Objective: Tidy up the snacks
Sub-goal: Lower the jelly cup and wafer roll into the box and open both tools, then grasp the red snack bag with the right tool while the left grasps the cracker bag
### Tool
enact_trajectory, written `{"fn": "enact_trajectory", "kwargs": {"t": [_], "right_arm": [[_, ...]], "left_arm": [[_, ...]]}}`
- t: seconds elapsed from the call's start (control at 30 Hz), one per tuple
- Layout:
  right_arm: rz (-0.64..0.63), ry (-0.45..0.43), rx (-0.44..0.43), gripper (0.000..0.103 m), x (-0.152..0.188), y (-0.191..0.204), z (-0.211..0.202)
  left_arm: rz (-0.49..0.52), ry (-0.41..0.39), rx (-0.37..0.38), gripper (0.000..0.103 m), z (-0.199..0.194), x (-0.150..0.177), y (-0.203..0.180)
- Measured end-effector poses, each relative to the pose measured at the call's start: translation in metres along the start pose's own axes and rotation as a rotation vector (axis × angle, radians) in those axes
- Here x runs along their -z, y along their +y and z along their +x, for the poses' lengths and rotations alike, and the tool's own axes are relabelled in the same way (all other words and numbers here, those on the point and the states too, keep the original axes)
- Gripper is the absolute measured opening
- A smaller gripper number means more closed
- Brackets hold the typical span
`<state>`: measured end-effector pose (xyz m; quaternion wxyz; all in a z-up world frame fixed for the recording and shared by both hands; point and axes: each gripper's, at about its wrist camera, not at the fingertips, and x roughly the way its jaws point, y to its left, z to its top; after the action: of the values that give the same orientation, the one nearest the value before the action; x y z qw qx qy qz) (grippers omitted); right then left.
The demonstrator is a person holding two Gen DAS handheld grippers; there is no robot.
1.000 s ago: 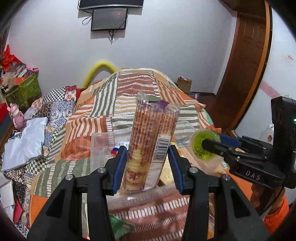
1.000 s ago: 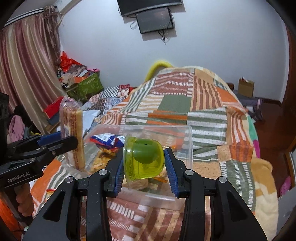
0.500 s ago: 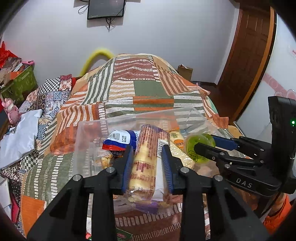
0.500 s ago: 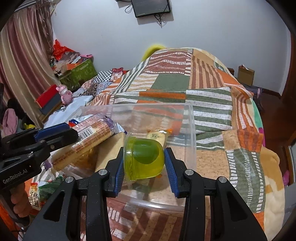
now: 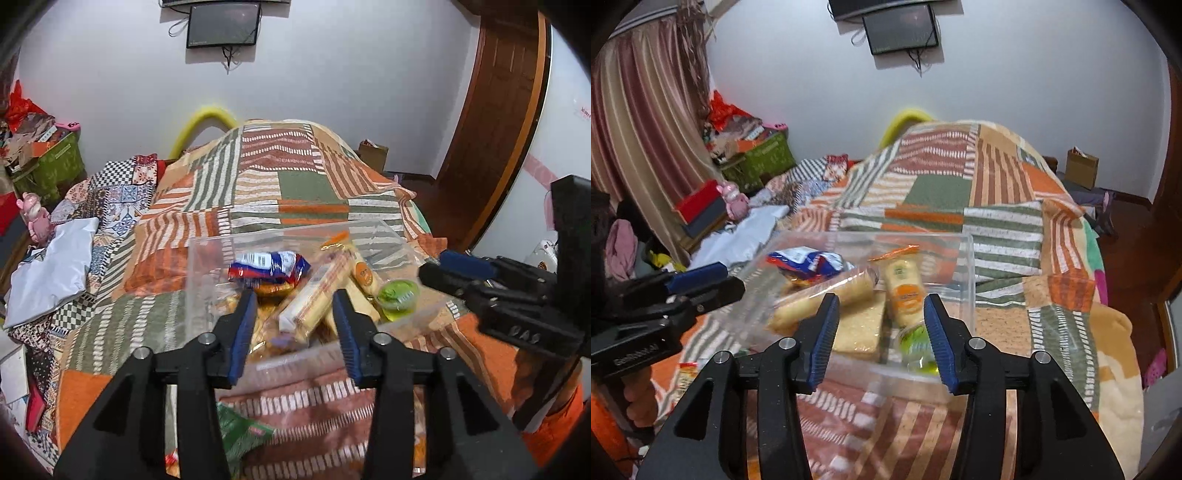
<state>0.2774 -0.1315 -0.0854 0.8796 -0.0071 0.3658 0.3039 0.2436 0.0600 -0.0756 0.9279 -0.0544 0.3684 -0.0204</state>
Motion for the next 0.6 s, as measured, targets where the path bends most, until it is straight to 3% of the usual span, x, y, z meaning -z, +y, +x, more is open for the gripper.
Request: {"fn": "enact_trajectory", "kwargs": {"t": [0.33,0.6], "right_arm": [[-0.048,-0.050,-0.005,0.057,0.028,0.027,-0.051],[-0.060,-0.024,-0.033,0.058,0.073,0.044,-0.072]], "left_arm": [[0.010,0.006,-0.035,0.067,-0.053,0.043,0.008],[-0.008,0.076,-0.037,0.069,-0.073,0.094,0.011]]}}
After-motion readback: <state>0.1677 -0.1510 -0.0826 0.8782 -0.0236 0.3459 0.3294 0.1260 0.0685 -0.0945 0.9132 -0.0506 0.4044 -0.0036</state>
